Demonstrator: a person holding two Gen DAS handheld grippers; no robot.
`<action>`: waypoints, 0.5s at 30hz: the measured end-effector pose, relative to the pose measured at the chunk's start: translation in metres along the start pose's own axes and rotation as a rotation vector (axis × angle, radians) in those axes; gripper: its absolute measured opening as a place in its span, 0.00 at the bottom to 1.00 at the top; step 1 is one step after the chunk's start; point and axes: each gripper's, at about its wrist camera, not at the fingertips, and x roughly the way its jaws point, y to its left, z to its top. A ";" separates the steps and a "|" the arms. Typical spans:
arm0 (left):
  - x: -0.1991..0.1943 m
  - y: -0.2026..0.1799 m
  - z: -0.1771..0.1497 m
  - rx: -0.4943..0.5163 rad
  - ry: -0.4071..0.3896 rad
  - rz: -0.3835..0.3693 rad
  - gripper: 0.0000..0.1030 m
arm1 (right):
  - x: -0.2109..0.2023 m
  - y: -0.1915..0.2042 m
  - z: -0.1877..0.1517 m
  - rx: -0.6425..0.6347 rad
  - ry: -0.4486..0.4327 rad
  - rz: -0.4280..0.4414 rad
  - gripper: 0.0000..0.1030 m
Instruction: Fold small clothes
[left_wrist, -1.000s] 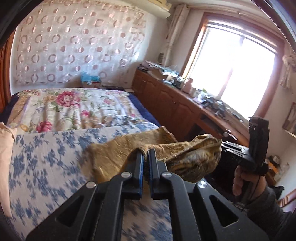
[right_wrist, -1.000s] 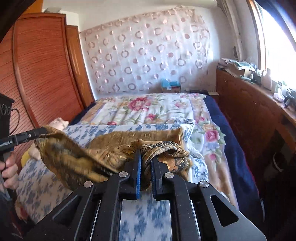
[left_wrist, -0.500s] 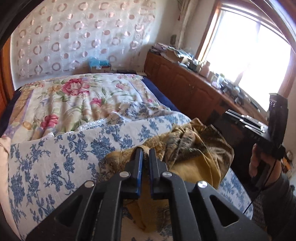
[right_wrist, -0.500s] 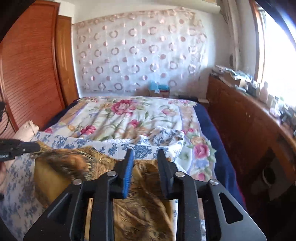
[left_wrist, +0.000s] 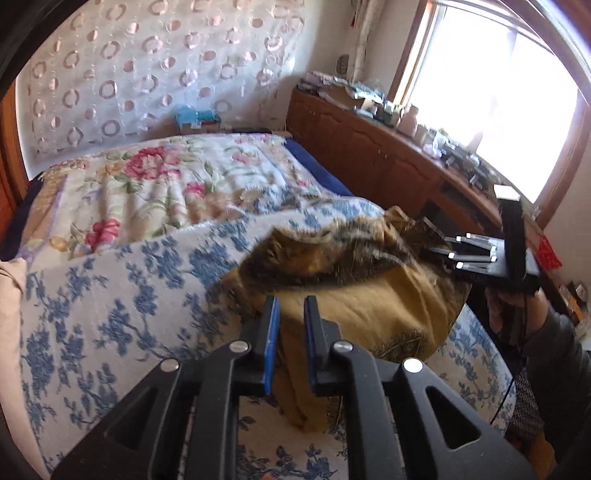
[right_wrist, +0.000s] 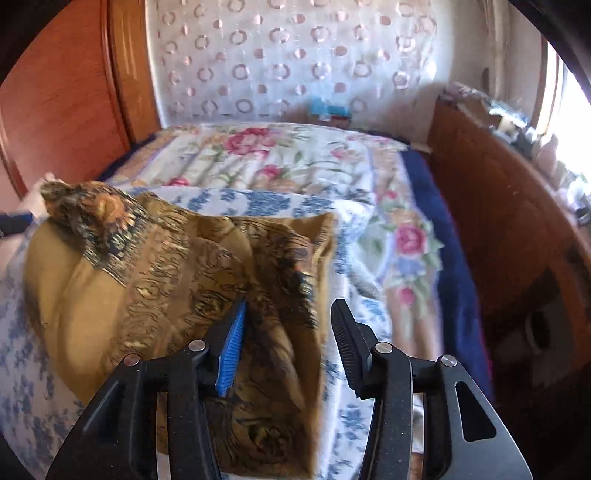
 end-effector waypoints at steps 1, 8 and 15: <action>0.006 -0.001 0.000 -0.002 0.010 0.004 0.10 | 0.000 -0.001 0.001 0.002 -0.001 0.016 0.35; 0.022 0.001 0.009 -0.024 0.004 0.049 0.10 | -0.013 -0.001 0.011 -0.027 -0.117 -0.040 0.07; 0.055 0.017 0.008 -0.040 0.089 0.118 0.10 | 0.000 0.004 0.007 -0.039 -0.076 -0.072 0.07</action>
